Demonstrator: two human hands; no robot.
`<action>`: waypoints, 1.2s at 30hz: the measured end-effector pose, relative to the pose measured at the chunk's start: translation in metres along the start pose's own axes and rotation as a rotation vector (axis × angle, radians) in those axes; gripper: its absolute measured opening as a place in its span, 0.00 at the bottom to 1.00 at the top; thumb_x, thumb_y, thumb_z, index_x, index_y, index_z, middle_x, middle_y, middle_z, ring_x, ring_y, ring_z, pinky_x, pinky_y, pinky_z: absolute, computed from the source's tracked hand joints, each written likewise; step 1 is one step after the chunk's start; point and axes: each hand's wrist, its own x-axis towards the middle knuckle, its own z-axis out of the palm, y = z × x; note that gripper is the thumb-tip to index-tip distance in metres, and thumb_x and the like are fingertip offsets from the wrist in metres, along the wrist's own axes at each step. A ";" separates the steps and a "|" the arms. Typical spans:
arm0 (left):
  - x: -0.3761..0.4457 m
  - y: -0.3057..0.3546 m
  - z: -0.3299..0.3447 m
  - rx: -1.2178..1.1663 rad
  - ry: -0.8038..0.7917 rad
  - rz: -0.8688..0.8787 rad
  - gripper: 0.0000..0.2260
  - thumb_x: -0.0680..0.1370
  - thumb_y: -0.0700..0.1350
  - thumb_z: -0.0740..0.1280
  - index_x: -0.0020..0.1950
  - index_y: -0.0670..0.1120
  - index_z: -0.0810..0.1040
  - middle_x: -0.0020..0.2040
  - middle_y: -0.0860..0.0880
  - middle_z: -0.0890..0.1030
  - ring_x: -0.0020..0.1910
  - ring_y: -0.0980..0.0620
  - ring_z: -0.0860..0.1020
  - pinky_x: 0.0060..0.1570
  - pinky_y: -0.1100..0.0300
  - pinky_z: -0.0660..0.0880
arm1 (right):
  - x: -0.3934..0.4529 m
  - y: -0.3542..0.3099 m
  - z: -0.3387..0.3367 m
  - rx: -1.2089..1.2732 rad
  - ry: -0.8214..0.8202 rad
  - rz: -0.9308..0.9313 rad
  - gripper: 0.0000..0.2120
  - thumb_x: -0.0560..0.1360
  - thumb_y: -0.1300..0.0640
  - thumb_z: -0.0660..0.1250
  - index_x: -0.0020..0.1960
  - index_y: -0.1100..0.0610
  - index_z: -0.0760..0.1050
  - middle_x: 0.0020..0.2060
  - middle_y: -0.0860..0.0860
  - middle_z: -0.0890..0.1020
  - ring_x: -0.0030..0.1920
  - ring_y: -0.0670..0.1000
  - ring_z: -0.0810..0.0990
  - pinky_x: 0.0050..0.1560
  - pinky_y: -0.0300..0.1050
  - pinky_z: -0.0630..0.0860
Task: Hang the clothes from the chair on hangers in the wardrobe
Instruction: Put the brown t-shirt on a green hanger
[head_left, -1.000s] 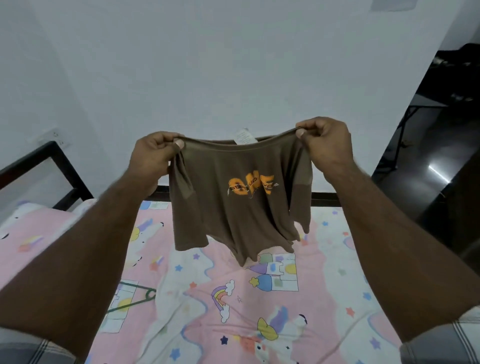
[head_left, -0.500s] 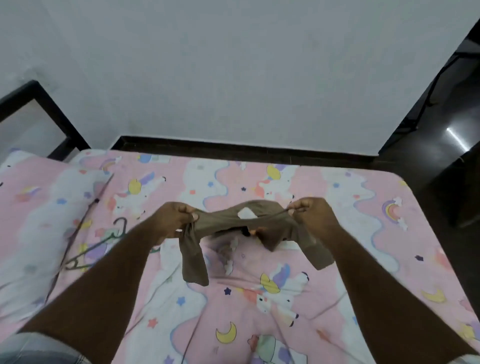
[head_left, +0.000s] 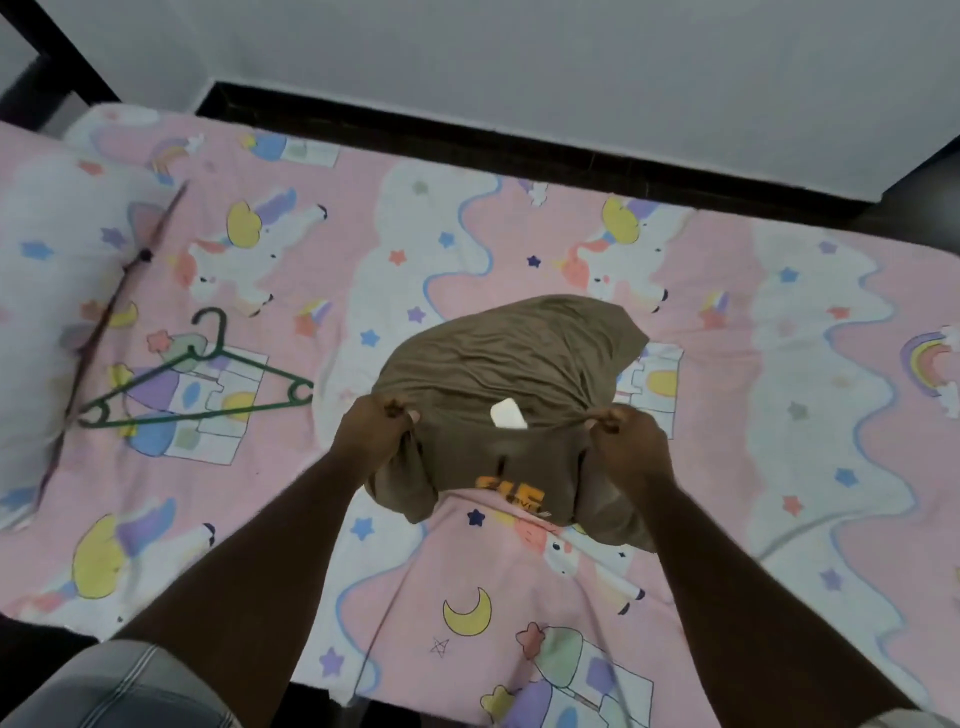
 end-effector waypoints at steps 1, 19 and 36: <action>0.009 0.000 0.002 0.011 0.025 0.007 0.10 0.77 0.46 0.71 0.56 0.45 0.83 0.54 0.46 0.84 0.54 0.44 0.81 0.60 0.48 0.77 | 0.009 -0.003 0.005 0.005 0.037 0.005 0.12 0.77 0.59 0.67 0.60 0.56 0.82 0.57 0.54 0.84 0.60 0.56 0.81 0.58 0.42 0.71; 0.089 -0.120 -0.092 -0.655 0.318 -0.585 0.06 0.80 0.37 0.65 0.44 0.44 0.75 0.43 0.43 0.77 0.36 0.49 0.77 0.35 0.59 0.74 | 0.029 -0.137 0.200 0.005 -0.241 -0.051 0.16 0.76 0.49 0.66 0.62 0.48 0.79 0.57 0.48 0.83 0.60 0.50 0.81 0.65 0.44 0.72; 0.130 -0.148 -0.112 -1.212 0.355 -0.690 0.06 0.82 0.39 0.66 0.49 0.38 0.80 0.39 0.43 0.82 0.35 0.49 0.82 0.33 0.61 0.81 | 0.044 -0.199 0.304 0.230 -0.343 -0.052 0.13 0.79 0.57 0.69 0.62 0.59 0.80 0.56 0.51 0.84 0.56 0.46 0.80 0.62 0.40 0.74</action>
